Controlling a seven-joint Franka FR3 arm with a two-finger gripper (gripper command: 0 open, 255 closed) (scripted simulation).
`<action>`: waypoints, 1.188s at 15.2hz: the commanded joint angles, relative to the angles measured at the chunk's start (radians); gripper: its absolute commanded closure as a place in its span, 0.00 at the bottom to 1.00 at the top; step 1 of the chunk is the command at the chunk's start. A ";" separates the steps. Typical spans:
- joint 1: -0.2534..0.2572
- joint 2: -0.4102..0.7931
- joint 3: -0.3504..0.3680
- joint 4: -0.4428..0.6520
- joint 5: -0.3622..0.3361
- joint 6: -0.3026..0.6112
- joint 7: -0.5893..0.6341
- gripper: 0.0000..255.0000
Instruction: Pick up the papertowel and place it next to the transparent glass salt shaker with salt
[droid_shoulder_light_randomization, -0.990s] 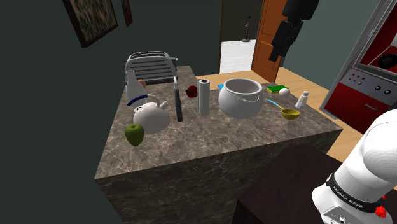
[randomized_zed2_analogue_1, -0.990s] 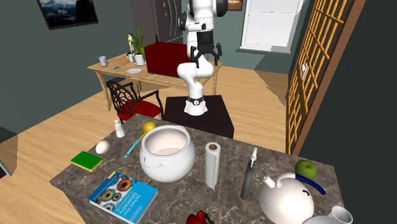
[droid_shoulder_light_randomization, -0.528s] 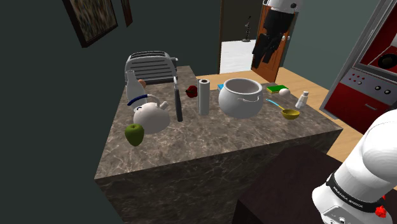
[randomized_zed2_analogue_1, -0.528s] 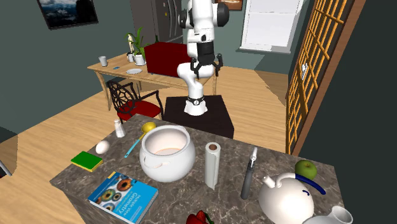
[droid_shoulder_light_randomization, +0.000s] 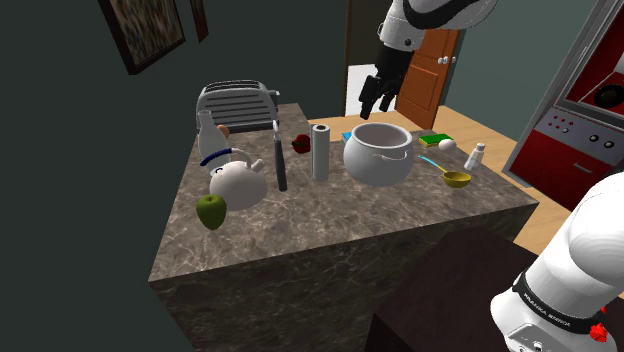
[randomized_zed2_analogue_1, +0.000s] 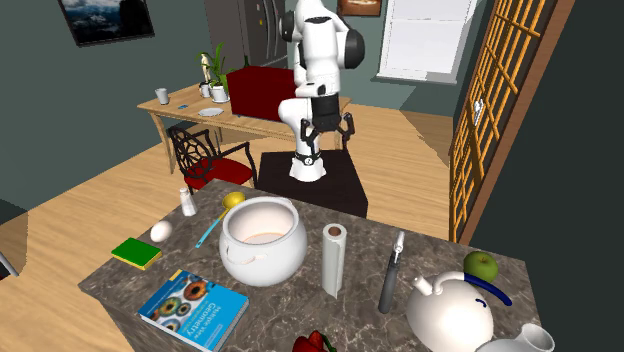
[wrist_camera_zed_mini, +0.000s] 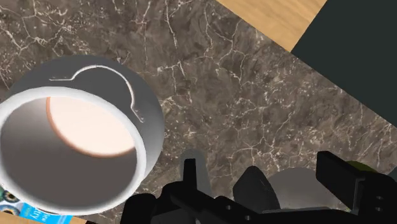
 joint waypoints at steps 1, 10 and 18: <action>-0.002 0.073 0.002 0.032 0.000 0.050 0.004 0.00; -0.011 0.397 0.002 0.219 -0.003 0.221 0.019 0.00; -0.012 0.601 -0.001 0.368 -0.007 0.295 0.029 0.00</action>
